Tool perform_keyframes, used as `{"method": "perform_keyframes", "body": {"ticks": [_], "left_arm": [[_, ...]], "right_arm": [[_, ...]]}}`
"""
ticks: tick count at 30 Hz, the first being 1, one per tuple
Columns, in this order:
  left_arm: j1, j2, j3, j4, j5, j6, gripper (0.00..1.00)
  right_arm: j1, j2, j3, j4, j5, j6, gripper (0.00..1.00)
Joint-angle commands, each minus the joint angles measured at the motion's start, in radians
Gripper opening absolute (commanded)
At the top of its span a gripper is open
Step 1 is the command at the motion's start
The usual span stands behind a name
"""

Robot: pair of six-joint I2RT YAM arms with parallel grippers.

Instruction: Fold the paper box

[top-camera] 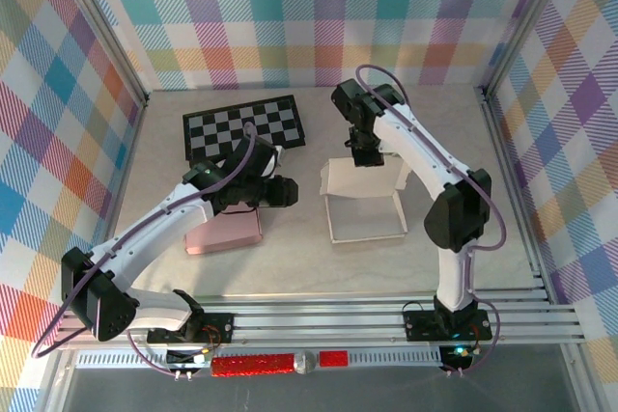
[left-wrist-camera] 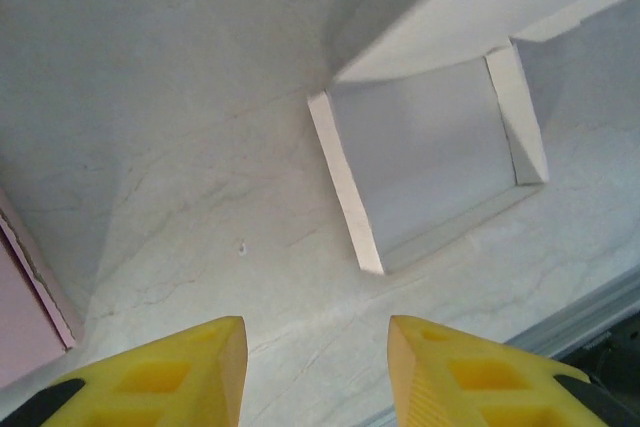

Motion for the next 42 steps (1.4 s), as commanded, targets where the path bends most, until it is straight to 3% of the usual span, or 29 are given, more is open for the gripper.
{"method": "perform_keyframes", "body": {"ticks": [1, 8, 14, 17, 22, 25, 27, 33, 42], "left_arm": [[0.0, -0.021, 0.01, -0.064, 0.045, 0.067, 0.41], [-0.002, 0.02, 0.059, -0.07, 0.017, 0.096, 0.41], [-0.005, 0.121, 0.124, -0.026, 0.017, 0.119, 0.45], [-0.005, 0.188, 0.184, -0.022, 0.011, 0.186, 0.49], [0.001, 0.336, 0.324, -0.062, 0.026, 0.385, 0.53], [0.024, 0.417, 0.403, -0.085, 0.064, 0.479, 0.53], [0.049, 0.446, 0.421, -0.07, 0.12, 0.535, 0.54], [0.107, 0.515, 0.459, -0.062, 0.164, 0.648, 0.54], [0.116, 0.586, 0.484, -0.008, 0.293, 0.688, 0.54]], "right_arm": [[-0.024, 0.022, 0.039, -0.006, -0.014, 0.115, 0.06], [-0.048, -0.001, -0.009, 0.067, -0.066, 0.01, 0.3], [-0.068, -0.157, -0.086, 0.153, 0.053, -0.319, 0.56], [-0.13, -0.277, -0.207, 0.297, 0.05, -0.617, 0.64], [-0.305, -0.503, -0.454, 0.559, -0.171, -1.342, 0.67], [-0.353, -0.626, -0.563, 0.58, -0.294, -1.725, 0.71], [-0.363, -0.684, -0.615, 0.546, -0.308, -1.863, 0.73], [-0.393, -0.771, -0.796, 0.517, -0.304, -1.959, 0.71], [-0.405, -0.688, -0.857, 0.532, -0.313, -2.1, 0.66]]}}
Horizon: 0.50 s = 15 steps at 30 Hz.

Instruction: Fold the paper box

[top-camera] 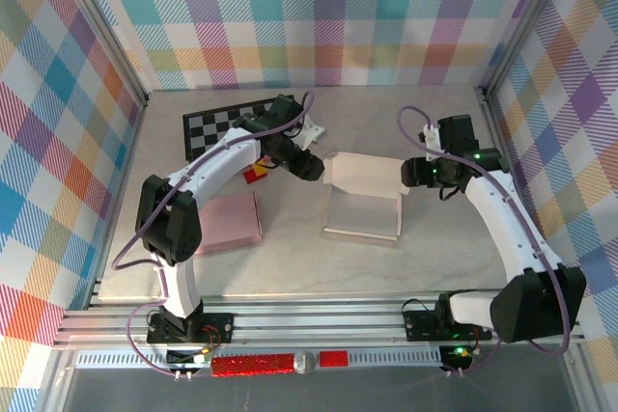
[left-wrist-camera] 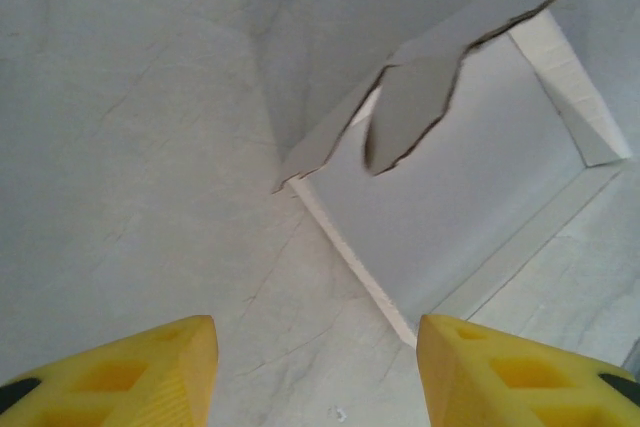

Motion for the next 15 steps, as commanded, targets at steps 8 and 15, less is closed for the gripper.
{"method": "perform_keyframes", "body": {"ticks": [8, 15], "left_arm": [[-0.006, 0.077, 0.067, 0.082, 0.074, 0.005, 0.54], [-0.018, 0.115, 0.102, 0.097, 0.076, -0.012, 0.5]], "right_arm": [[-0.005, 0.115, 0.023, 0.049, -0.025, -0.202, 0.57], [-0.005, 0.179, 0.066, 0.045, -0.051, -0.213, 0.45]]}}
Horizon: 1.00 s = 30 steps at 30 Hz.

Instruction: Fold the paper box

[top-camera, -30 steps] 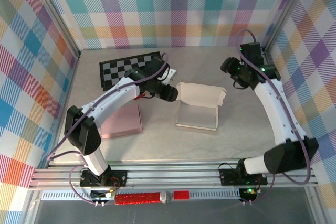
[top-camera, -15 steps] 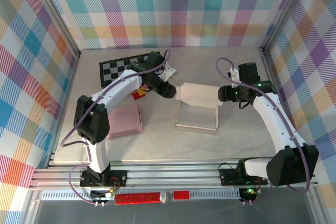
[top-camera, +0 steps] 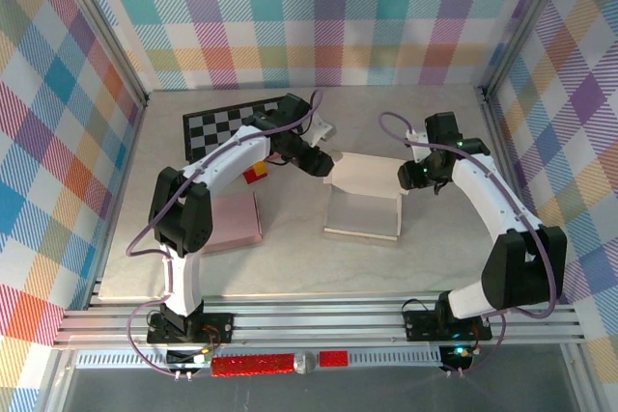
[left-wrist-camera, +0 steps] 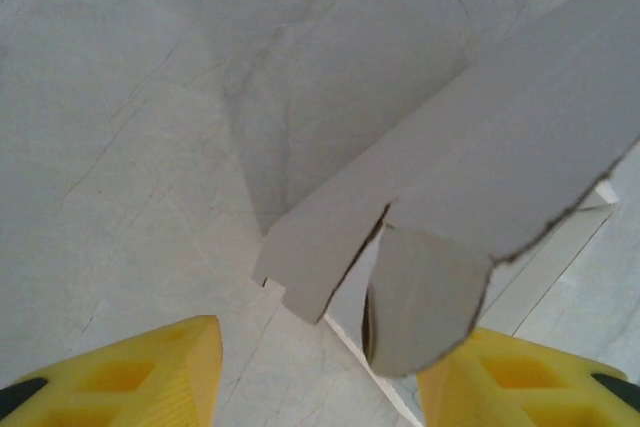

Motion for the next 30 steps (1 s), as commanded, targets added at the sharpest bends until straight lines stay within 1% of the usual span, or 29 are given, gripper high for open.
{"method": "perform_keyframes", "body": {"ticks": [1, 11, 16, 25, 30], "left_arm": [[-0.013, 0.021, 0.045, 0.01, 0.021, -0.004, 0.49], [-0.026, 0.04, 0.061, 0.004, 0.015, -0.038, 0.34], [-0.029, 0.041, 0.061, 0.007, 0.006, -0.051, 0.3], [-0.038, 0.047, 0.065, 0.014, 0.0, -0.081, 0.19], [-0.04, 0.047, 0.066, 0.015, -0.011, -0.088, 0.14]], "right_arm": [[-0.005, 0.01, 0.049, 0.013, -0.039, -0.027, 0.43], [-0.005, 0.031, 0.053, 0.017, -0.047, -0.019, 0.29], [-0.003, 0.038, 0.057, 0.011, -0.039, -0.018, 0.22], [0.009, 0.041, 0.059, 0.012, -0.009, -0.01, 0.1], [0.018, 0.038, 0.068, 0.019, 0.007, -0.004, 0.06]]}}
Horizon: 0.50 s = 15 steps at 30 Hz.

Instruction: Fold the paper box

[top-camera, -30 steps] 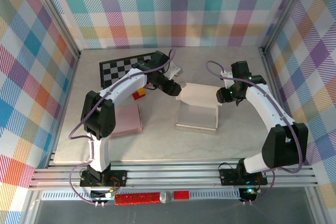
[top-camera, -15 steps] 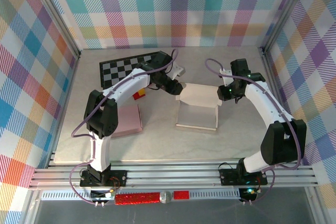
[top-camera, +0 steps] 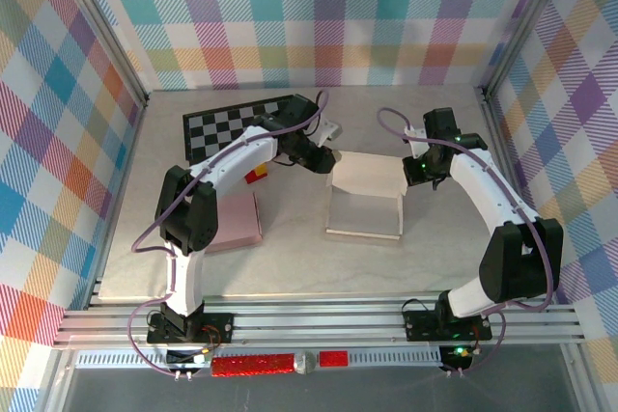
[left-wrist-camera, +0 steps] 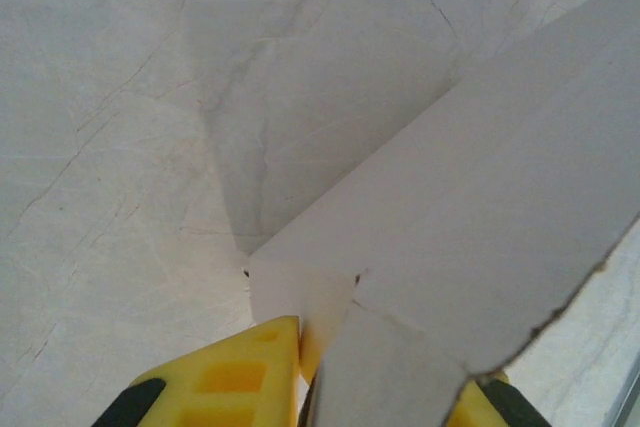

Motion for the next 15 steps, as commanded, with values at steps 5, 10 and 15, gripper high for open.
{"method": "perform_keyframes", "body": {"ticks": [5, 10, 15], "left_arm": [[-0.01, 0.021, 0.038, 0.015, -0.016, -0.023, 0.11], [-0.024, 0.014, 0.044, 0.03, -0.125, -0.091, 0.06], [-0.029, -0.007, 0.047, 0.035, -0.293, -0.222, 0.04]], "right_arm": [[0.026, 0.007, 0.057, 0.009, 0.006, 0.011, 0.0], [0.055, 0.015, 0.08, 0.011, 0.018, 0.064, 0.0], [0.114, 0.021, 0.091, 0.07, 0.059, 0.214, 0.0]]}}
